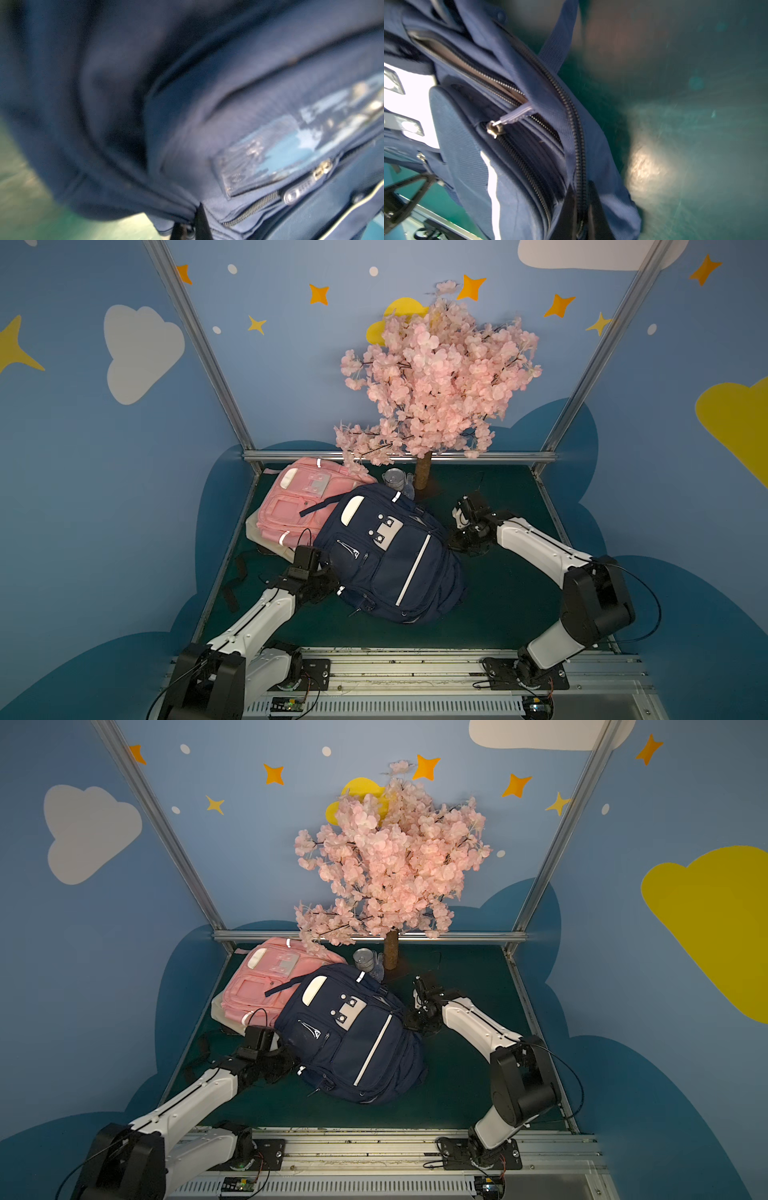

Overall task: Zip up the backpack
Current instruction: Adjust the backpack at the center of the board.

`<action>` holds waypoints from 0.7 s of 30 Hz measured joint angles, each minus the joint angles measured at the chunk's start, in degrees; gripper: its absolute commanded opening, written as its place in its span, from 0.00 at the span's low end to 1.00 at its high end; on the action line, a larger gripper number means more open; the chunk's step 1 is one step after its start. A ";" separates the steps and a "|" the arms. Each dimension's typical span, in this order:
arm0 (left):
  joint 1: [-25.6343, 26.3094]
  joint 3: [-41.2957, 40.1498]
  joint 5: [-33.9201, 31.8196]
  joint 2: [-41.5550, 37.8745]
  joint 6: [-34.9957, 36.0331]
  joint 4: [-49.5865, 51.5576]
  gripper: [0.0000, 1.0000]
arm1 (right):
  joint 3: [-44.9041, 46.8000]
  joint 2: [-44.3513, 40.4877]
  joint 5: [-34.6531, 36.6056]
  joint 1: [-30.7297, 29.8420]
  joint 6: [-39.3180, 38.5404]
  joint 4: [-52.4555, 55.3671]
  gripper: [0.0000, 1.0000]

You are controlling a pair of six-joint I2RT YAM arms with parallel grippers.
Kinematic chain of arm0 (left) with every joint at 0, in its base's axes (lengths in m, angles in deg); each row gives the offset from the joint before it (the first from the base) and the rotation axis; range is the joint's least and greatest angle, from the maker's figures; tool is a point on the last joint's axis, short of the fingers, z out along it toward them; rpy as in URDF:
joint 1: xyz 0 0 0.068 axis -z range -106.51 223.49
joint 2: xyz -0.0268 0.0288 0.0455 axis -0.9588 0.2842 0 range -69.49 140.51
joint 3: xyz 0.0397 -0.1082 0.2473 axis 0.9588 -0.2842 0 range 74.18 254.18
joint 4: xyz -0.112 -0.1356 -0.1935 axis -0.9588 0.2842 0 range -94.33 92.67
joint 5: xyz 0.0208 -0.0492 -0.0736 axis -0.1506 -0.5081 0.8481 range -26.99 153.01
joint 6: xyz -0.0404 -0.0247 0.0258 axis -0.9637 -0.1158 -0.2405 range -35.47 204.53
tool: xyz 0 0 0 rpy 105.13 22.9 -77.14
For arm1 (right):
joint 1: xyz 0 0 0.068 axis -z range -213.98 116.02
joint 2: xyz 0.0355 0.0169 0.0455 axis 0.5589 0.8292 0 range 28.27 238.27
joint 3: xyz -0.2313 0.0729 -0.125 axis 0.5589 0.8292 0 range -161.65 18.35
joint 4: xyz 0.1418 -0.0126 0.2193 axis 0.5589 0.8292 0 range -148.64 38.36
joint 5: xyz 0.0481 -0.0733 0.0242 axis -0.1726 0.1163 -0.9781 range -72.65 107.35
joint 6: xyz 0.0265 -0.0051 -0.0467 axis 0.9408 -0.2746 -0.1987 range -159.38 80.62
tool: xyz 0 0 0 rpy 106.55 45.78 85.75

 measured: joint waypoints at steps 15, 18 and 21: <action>13.66 5.84 -10.71 -1.75 -8.09 -0.09 0.03 | -8.22 -5.84 9.18 -4.00 -6.03 7.96 0.64; 13.92 5.84 -10.93 -1.18 -8.52 -0.26 0.03 | -4.94 -11.76 9.42 -10.84 -5.64 8.92 0.55; 14.29 5.95 -11.41 -1.18 -8.63 -0.26 0.03 | -1.38 -15.10 8.59 -20.17 -3.98 8.15 0.45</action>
